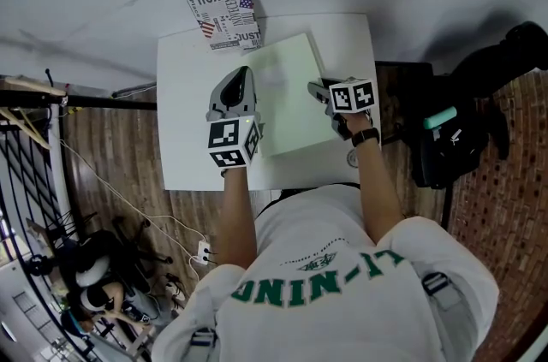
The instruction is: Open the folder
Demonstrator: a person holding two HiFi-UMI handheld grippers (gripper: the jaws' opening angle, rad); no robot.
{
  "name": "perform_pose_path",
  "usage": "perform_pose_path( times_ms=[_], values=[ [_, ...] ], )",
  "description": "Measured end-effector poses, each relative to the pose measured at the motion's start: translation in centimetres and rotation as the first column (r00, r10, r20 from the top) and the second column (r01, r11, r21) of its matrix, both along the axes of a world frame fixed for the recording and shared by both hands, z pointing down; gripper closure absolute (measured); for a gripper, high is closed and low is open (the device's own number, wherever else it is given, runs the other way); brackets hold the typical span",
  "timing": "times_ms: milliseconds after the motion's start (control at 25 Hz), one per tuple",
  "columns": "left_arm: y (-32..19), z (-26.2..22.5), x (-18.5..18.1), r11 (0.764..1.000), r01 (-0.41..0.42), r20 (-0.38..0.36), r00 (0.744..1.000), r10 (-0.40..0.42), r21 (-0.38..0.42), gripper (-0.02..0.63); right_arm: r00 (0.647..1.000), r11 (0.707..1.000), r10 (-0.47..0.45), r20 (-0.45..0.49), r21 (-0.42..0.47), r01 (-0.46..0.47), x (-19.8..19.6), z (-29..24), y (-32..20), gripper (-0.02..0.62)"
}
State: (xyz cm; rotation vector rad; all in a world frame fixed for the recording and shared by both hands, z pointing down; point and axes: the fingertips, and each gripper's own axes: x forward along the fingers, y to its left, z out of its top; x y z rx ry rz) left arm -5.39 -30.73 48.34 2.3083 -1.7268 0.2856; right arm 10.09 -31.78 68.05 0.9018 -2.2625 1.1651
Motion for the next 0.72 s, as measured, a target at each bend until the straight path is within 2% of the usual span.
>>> perform_pose_path(
  times_ms=[480, 720],
  values=[
    [2.2, -1.0, -1.7, 0.999, 0.032, 0.008, 0.999, -0.032, 0.033, 0.593, 0.999, 0.996, -0.005, -0.054, 0.09, 0.01, -0.9, -3.1, 0.5, 0.482],
    [3.9, -1.8, -2.6, 0.998, 0.046, 0.006, 0.999, -0.047, 0.051, 0.593, 0.999, 0.991, -0.018, -0.047, 0.129, 0.023, -2.2, -5.1, 1.3, 0.499]
  ],
)
